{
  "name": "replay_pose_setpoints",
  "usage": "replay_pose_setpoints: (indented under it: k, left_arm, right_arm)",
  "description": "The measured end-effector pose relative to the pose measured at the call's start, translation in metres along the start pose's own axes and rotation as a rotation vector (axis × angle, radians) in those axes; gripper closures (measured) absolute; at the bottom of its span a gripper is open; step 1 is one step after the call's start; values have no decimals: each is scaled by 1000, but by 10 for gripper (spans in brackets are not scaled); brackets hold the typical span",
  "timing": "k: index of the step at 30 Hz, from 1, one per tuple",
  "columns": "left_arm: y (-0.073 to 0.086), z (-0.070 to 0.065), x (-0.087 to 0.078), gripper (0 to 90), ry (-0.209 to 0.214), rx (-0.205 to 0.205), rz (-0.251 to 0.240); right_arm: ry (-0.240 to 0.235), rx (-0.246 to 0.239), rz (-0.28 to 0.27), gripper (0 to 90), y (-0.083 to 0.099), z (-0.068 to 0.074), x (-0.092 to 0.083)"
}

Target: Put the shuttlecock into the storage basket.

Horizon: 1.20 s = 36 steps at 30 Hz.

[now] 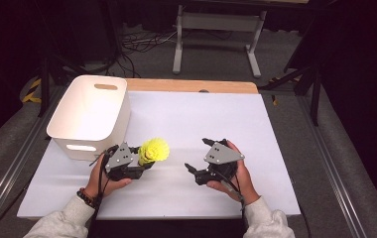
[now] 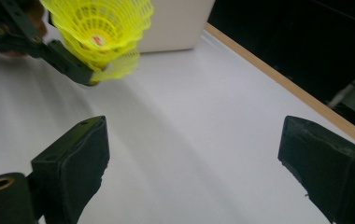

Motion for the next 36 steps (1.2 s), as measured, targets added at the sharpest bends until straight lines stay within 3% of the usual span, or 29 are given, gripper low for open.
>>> replay_pose_setpoints:
  k: [1,10,23,36]
  left_arm:
    - [0,0,0,446,-2,0,-1]
    - [0,0,-4,446,-6,-1,-7]
    - [-1,0,-7,449,-13,1,-12]
    - [-1,0,-13,450,-20,-3,-34]
  right_arm:
    - [23,-9,7,88,2,0,0]
    - [83,-2,6,76,17,-1,-4]
    - [107,8,-30,80,32,-1,-16]
    - [121,23,-7,84,49,-1,-22]
Point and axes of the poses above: each handheld gripper's, and its own axes: x roughly forward along the jaws, y roughly out of its underside, z roughly to its left, the point moved 1 cm from there along x, roughly forward along the jaws, and after that the axes turned 5 degrees about -x, right-handed, at the moved point
